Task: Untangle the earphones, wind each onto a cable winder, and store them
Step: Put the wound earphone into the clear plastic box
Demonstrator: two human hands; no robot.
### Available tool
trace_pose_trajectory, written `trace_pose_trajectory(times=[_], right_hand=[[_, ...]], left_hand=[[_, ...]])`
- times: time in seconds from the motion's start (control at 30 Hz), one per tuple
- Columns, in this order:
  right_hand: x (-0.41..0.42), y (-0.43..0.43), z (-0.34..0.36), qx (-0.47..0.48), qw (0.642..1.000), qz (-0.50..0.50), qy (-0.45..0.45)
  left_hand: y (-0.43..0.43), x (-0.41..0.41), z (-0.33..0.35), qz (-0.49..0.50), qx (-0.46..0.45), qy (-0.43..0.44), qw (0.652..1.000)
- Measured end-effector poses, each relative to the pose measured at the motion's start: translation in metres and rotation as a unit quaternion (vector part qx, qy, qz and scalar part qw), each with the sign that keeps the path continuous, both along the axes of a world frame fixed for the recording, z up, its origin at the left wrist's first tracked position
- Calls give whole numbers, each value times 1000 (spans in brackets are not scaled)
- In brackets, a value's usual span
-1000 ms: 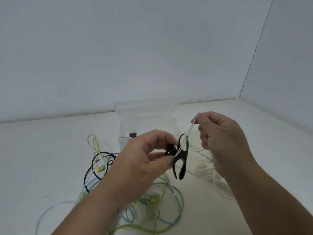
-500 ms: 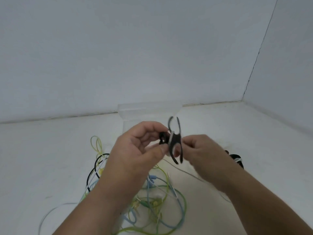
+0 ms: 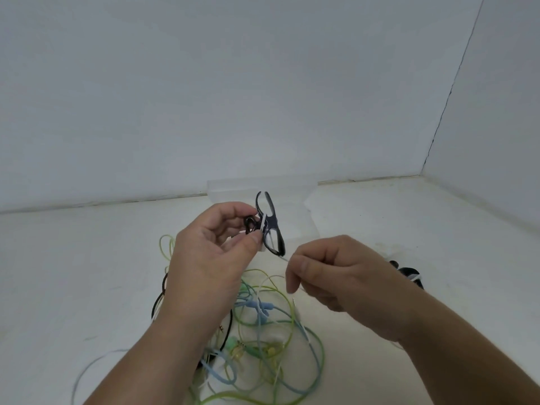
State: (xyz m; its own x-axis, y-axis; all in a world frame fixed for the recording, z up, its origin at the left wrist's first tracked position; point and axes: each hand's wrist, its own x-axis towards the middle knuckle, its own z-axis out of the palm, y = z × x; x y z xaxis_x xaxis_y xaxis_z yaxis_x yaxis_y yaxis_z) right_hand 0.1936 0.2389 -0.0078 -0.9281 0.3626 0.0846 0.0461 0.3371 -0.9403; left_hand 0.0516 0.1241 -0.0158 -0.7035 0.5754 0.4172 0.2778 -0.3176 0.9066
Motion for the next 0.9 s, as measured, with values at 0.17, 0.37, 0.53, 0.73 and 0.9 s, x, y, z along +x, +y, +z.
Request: trace_pose_trajectory(times=[0.17,0.37,0.53,0.73,0.9], right_hand=[[6,4,7,-77,996,-25,43],[9,-1,7,-24,995,55,74],[14,9,13,-23,980,-106,166],[11,11,12,165,935,-274,154],[5,19,-1,107,966,-234,29]], left_hand=[[-1,-1,1,6,-19,11,1000],[-4,5,-5,45,-103,158,981],[-5,10,-4,-1,-153,226,962],[-6,15,-1,-164,-144,172,961],[-7,15,2,-210,-50,39,976]])
